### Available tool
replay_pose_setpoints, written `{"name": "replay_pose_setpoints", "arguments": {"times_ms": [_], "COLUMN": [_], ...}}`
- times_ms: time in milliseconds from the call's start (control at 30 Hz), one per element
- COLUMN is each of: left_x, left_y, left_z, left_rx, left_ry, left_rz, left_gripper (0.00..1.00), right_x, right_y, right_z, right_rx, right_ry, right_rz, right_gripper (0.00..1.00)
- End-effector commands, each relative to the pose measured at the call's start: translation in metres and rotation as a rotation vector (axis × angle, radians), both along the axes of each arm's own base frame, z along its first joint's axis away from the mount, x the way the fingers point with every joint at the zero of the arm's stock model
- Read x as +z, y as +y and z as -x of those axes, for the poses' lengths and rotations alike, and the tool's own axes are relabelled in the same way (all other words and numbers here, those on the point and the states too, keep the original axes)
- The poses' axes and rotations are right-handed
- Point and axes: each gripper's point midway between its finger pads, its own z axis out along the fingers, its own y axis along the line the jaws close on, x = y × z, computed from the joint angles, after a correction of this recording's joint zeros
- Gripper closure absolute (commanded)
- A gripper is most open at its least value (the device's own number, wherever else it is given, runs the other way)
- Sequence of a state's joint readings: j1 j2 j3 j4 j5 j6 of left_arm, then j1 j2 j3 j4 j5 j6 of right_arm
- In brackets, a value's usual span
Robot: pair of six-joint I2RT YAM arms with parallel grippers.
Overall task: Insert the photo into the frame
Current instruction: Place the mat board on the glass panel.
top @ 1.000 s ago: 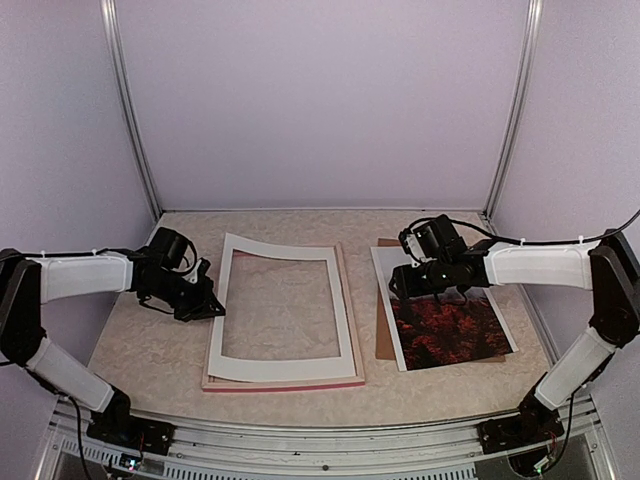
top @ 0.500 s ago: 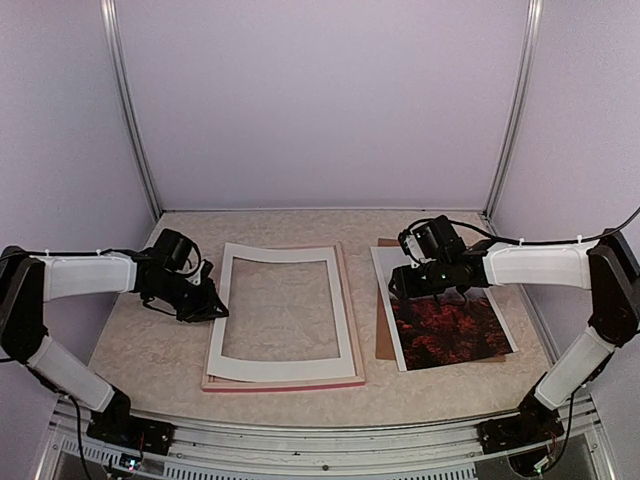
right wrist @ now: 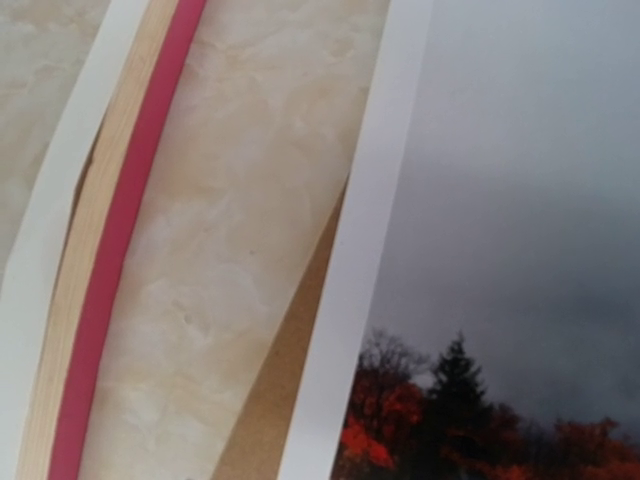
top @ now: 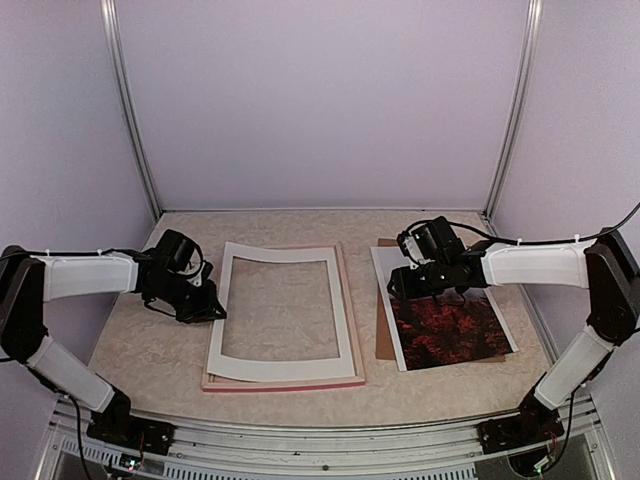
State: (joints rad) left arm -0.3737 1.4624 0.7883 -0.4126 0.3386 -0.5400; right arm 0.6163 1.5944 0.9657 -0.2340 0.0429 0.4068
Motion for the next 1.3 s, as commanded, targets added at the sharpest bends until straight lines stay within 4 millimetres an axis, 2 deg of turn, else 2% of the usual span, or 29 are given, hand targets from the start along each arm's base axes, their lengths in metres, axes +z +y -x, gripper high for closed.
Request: {"name": "replay_pose_setpoints", "arguments": {"times_ms": [0,233,833,1067,1267], "left_x": [0.011,0.011,0.007,0.006,0.006], "left_y": [0.004,0.005,-0.009,-0.011,-0.01], "left_z": [-0.008,-0.011,-0.01,-0.009,-0.009], "left_rx": [-0.005,-0.037,-0.003,0.011,0.016], "left_ry": [-0.046,-0.058,-0.059,-0.06,-0.066], "left_rz": [-0.05,-0.106,-0.033,-0.011,-0.013], "left_gripper": [0.96,0.99,0.99,0.97,0.89], "right_x": [-0.008,-0.012,-0.013,-0.015,-0.016], "right_y": [-0.002,0.0,0.001,0.0,0.001], "right_z": [-0.001,-0.002,-0.003,-0.003,-0.003], "right_rx": [-0.003,0.0,0.001,0.0,0.004], "right_ry": [0.013,0.023,0.026,0.03,0.031], "right_rz": [-0.002,-0.004,0.003,0.008,0.007], "right_gripper": [0.46,0.46,0.46,0.46,0.46]}}
